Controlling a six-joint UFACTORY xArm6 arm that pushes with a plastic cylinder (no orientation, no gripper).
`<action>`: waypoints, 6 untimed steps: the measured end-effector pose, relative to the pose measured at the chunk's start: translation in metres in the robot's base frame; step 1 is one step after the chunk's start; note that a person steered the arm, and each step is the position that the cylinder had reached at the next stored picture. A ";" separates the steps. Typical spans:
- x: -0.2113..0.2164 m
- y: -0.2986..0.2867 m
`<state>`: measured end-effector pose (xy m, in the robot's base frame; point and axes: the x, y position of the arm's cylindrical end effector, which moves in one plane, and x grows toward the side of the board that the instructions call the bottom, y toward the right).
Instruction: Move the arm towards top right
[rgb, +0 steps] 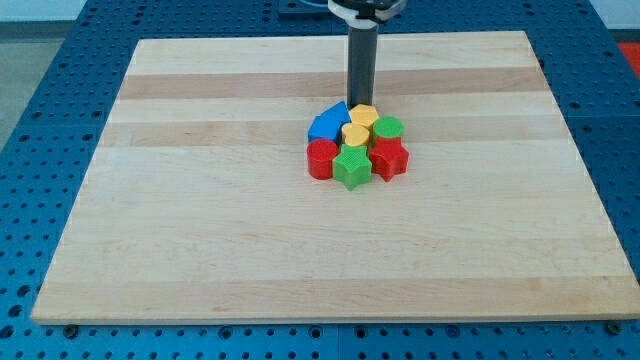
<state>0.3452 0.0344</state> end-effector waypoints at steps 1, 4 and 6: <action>-0.008 0.004; -0.106 0.096; -0.130 0.158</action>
